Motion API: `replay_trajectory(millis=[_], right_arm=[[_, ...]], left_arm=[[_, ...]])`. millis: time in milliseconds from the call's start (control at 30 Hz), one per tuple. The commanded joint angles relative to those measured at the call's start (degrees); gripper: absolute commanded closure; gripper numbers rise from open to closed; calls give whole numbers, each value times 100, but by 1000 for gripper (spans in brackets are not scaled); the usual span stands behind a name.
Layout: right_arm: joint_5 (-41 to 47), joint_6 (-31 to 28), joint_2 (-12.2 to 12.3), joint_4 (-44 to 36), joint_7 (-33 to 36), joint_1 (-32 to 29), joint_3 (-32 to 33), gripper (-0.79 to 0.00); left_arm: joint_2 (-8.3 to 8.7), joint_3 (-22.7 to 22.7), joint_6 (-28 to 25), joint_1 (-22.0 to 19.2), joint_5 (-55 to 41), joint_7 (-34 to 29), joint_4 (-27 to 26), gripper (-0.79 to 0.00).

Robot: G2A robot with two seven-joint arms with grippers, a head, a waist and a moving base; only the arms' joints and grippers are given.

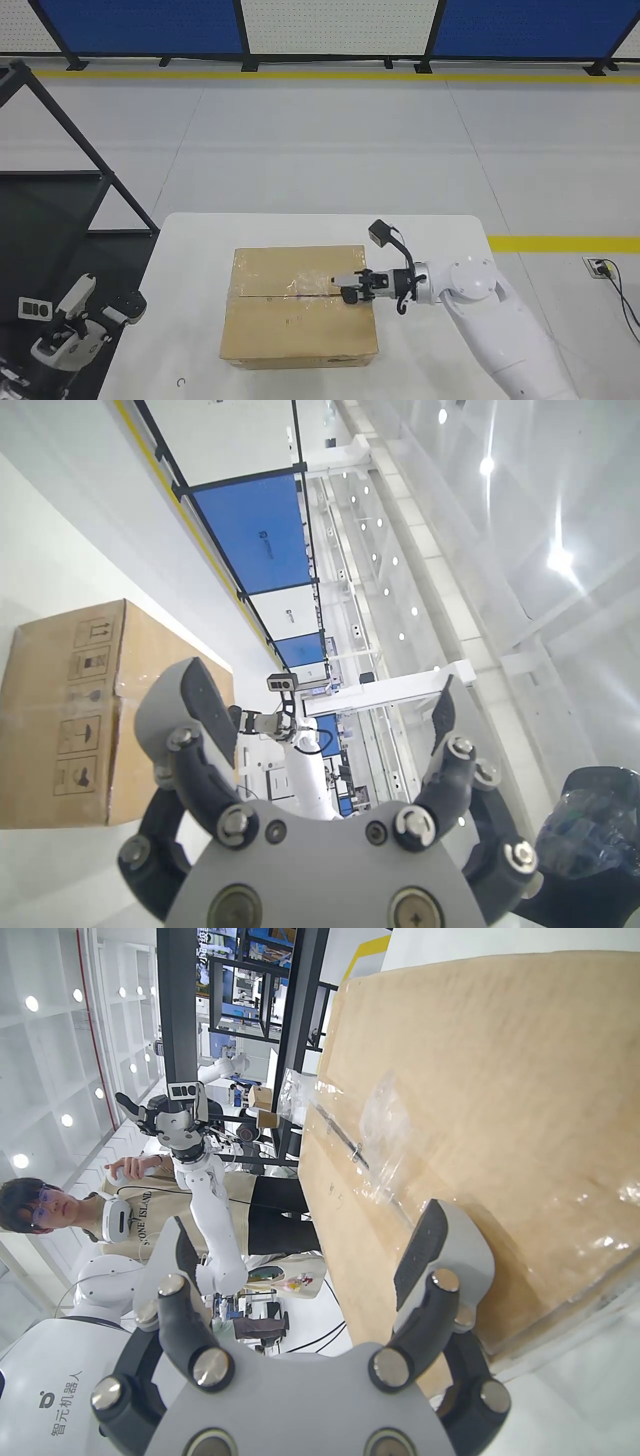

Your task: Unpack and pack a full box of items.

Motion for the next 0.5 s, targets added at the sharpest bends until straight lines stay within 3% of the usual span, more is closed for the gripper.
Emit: replay_trajectory(millis=[0, 200, 367, 467], right_arm=[[-17, 27, -1, 3, -26, 23, -18, -785], [-13, -13, 5, 28, -46, 36, -44, -785], [-1, -91, 36, -7, -70, -55, 7, -785], [4, -114, 55, -42, -66, -106, 33, -785]], left_arm=[[12, 110, 234, -21, -108, -12, 13, -785], [129, 569, 1451, -504, 203, -65, 307, -785], [201, 1159, 1864, -988, 642, -4, 647, -785], [213, 1211, 1883, -1046, 765, 21, 681, -785]])
